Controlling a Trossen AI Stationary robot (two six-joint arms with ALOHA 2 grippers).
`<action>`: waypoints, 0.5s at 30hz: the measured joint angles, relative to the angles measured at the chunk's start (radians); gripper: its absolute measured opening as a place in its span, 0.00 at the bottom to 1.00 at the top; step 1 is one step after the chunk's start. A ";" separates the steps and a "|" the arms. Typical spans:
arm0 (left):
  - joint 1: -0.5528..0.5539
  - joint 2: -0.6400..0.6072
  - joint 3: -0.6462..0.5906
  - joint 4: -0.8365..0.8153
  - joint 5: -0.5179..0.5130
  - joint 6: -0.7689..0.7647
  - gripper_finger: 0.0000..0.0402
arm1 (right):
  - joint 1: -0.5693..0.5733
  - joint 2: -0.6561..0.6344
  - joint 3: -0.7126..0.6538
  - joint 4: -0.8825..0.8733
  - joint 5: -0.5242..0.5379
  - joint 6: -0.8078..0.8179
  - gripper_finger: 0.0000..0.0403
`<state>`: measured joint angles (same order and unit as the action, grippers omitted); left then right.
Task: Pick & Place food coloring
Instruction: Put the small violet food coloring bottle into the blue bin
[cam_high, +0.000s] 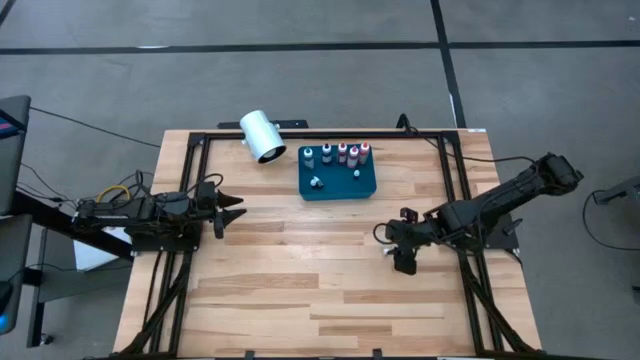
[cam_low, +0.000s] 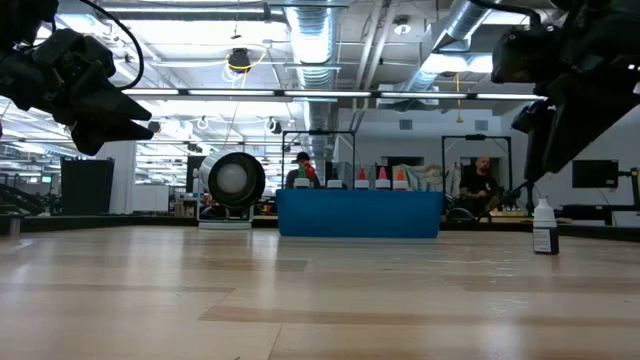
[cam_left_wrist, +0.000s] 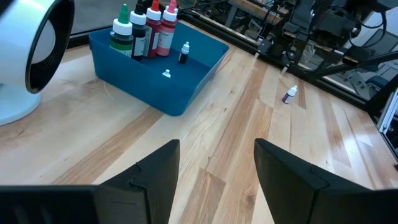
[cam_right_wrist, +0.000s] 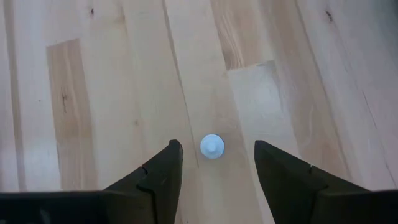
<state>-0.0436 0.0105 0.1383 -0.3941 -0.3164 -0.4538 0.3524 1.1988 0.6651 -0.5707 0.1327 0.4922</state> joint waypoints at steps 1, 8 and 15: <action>0.000 0.000 0.000 0.000 0.000 0.000 0.49 | -0.008 0.000 0.000 0.000 -0.008 -0.003 0.47; 0.000 0.000 0.000 0.000 0.000 0.000 0.49 | -0.021 0.001 0.000 -0.001 -0.029 -0.023 0.47; 0.000 0.000 0.000 0.000 0.000 0.000 0.49 | -0.005 0.093 0.000 0.025 -0.029 -0.016 0.47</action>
<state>-0.0436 0.0105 0.1383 -0.3943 -0.3168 -0.4538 0.3478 1.2918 0.6647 -0.5456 0.1040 0.4766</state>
